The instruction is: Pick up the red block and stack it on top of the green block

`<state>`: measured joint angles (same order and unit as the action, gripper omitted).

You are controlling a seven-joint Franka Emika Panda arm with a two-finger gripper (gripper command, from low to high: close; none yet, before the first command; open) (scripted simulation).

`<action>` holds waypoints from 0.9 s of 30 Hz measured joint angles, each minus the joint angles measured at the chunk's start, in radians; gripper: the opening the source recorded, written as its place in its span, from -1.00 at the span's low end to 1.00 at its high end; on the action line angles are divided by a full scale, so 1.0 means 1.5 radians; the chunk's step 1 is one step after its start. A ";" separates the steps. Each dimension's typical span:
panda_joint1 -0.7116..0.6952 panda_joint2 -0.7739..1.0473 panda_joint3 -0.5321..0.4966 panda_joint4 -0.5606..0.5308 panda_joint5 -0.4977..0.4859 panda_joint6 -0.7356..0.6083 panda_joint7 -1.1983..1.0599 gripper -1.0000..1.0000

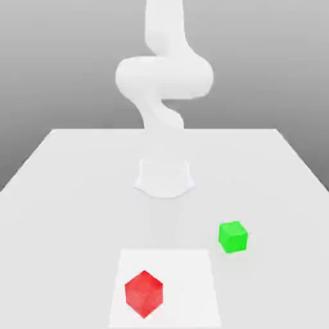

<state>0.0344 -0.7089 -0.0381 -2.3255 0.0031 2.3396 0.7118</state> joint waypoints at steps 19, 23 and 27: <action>0.090 0.464 -0.123 -0.129 0.064 0.201 -0.482 0.00; 0.079 0.558 -0.121 -0.155 0.058 0.245 -0.566 0.00; 0.056 0.654 -0.091 -0.148 0.094 0.317 -0.612 0.00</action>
<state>0.1176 0.2715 -0.1748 -2.5479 0.1439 2.8151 -0.2059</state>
